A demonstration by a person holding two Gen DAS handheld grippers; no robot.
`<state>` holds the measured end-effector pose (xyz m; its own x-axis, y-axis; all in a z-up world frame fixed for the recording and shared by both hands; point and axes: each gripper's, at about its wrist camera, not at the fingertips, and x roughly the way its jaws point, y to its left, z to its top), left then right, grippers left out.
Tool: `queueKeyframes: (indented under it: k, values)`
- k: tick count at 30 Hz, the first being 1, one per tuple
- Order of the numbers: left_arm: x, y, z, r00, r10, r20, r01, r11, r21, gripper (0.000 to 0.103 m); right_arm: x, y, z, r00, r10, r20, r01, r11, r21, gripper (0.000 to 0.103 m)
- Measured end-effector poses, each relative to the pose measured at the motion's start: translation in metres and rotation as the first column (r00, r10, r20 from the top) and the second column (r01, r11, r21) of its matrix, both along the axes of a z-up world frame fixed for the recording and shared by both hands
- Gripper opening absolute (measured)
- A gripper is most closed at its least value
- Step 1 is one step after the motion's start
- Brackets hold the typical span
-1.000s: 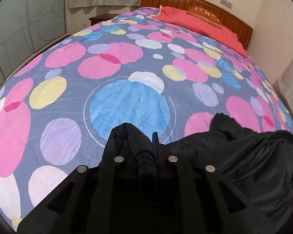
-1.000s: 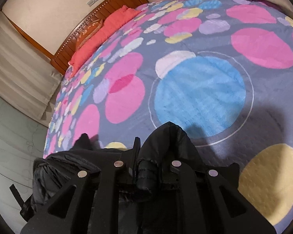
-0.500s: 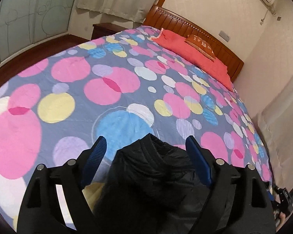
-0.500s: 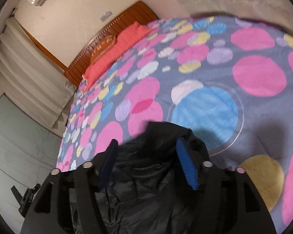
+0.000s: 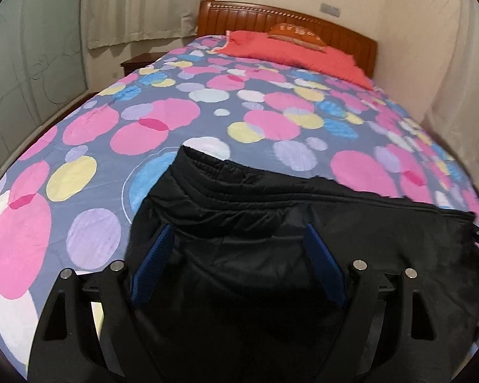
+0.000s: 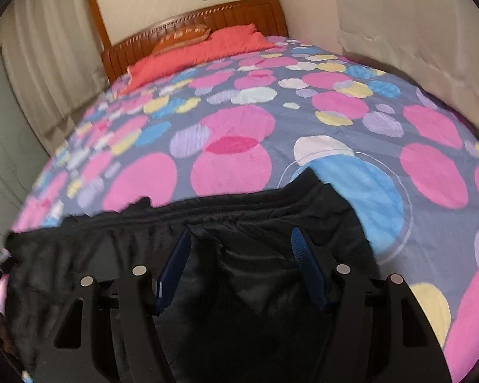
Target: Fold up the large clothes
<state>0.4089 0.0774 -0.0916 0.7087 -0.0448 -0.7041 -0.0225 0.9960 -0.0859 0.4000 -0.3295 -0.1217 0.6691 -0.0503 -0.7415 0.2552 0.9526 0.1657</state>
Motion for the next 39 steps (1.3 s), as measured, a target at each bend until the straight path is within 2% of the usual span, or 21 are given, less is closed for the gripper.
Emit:
queueKeyframes:
  k: [3, 5, 8, 16, 19, 22, 26, 28, 30, 34, 36, 39]
  values:
    - [0.016, -0.005, -0.019, 0.999, 0.026, -0.033, -0.024, 0.998, 0.053, 0.083, 0.013, 0.005, -0.022, 0.998, 0.018, -0.054, -0.021, 0.997, -0.068, 0.065]
    - [0.026, -0.004, -0.032, 0.997, 0.045, -0.070, -0.041, 0.997, 0.059, 0.085, 0.018, 0.004, -0.037, 0.997, 0.020, -0.077, -0.024, 0.998, -0.058, 0.065]
    - [0.036, -0.002, -0.046, 0.994, 0.065, -0.087, -0.061, 0.997, 0.046, 0.091, 0.021, 0.000, -0.048, 0.997, 0.012, -0.076, -0.014, 1.000, -0.025, 0.068]
    - [0.047, -0.006, -0.065, 0.991, 0.079, -0.109, -0.074, 0.996, 0.053, 0.095, 0.021, 0.003, -0.058, 0.999, -0.002, -0.049, 0.001, 1.000, -0.021, 0.070]
    - [0.046, -0.004, -0.056, 0.987, 0.078, -0.143, -0.070, 0.996, 0.056, 0.095, 0.022, 0.002, -0.052, 0.998, 0.001, -0.055, -0.002, 1.000, -0.011, 0.070]
    - [0.031, 0.003, -0.036, 0.983, 0.090, -0.160, -0.086, 0.996, 0.031, 0.094, 0.009, 0.000, -0.032, 0.999, -0.017, -0.037, 0.017, 1.000, -0.004, 0.070]
    - [0.006, -0.010, 0.001, 0.994, 0.076, -0.072, -0.077, 0.997, -0.005, 0.094, -0.010, 0.028, 0.005, 0.998, 0.021, 0.065, -0.018, 0.999, -0.047, 0.070]
    - [-0.002, -0.037, 0.013, 0.999, 0.009, -0.040, -0.010, 1.000, -0.013, 0.094, -0.014, 0.052, 0.016, 0.993, 0.071, 0.096, -0.066, 0.996, -0.053, 0.070]
    - [-0.005, -0.062, 0.015, 0.999, -0.041, -0.026, 0.041, 0.999, 0.010, 0.094, -0.010, 0.079, 0.020, 0.986, 0.139, 0.096, -0.134, 0.990, -0.052, 0.070]
    - [0.004, -0.099, -0.010, 0.997, -0.058, -0.060, 0.061, 0.996, 0.060, 0.094, 0.007, 0.119, 0.008, 0.976, 0.210, 0.050, -0.206, 0.975, -0.082, 0.057]
    - [0.015, -0.104, -0.030, 0.992, -0.047, -0.115, 0.056, 0.996, 0.074, 0.092, 0.016, 0.132, -0.009, 0.975, 0.222, 0.009, -0.220, 0.969, -0.115, 0.057]
    - [0.024, -0.105, -0.053, 0.988, -0.042, -0.145, 0.054, 0.995, 0.081, 0.093, 0.023, 0.137, -0.036, 0.974, 0.222, -0.052, -0.227, 0.965, -0.129, 0.057]
